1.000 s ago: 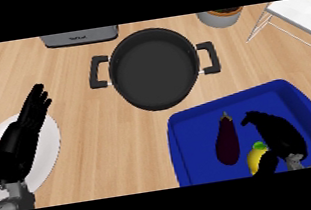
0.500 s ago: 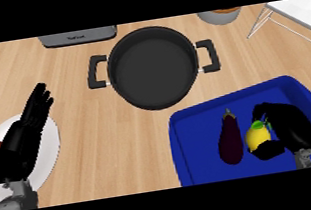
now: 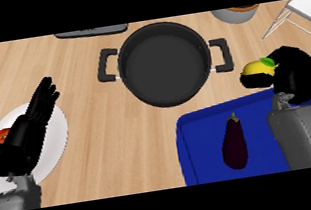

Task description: Pick the lemon from the tray and place it in the tiered shelf

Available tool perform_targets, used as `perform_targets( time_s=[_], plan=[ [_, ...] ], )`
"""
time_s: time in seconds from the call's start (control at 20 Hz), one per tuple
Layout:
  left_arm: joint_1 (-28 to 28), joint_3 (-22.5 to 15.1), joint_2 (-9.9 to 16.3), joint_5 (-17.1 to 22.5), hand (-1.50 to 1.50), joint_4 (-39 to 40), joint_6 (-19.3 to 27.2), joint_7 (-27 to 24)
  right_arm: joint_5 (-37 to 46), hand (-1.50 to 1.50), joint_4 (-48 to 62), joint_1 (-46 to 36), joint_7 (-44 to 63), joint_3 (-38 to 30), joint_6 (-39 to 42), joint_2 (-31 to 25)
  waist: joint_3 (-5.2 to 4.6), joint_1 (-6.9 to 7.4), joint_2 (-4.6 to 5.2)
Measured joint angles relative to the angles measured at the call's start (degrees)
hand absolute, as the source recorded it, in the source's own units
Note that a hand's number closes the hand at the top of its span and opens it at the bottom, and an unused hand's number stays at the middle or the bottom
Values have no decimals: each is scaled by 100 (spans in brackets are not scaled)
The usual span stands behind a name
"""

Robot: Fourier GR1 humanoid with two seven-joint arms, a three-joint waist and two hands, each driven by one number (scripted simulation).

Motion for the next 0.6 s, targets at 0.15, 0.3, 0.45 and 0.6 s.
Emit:
perform_targets(
  time_s=[0.15, 0.3, 0.45, 0.6],
  plan=[
    [-68, -49, 4, 8, 0, 29, -55, 15, 821, 150, 317, -833, 659, -198, -127, -27, -6, 114, 18],
    [-138, -67, -1, 10, 0, 108, -78, 21, 1607, 150, 759, -1651, 973, -374, -91, -94, -5, 150, 28],
    [-132, -96, -12, 3, 0, 125, -103, -34, 2256, 150, 1248, -2392, 1184, -575, -112, -84, 2, 180, 33],
    [-146, -63, 4, 10, 0, 123, -94, -9, 2721, 150, 1762, -3061, 1304, -834, -145, -133, 9, 158, 29]
  ],
)
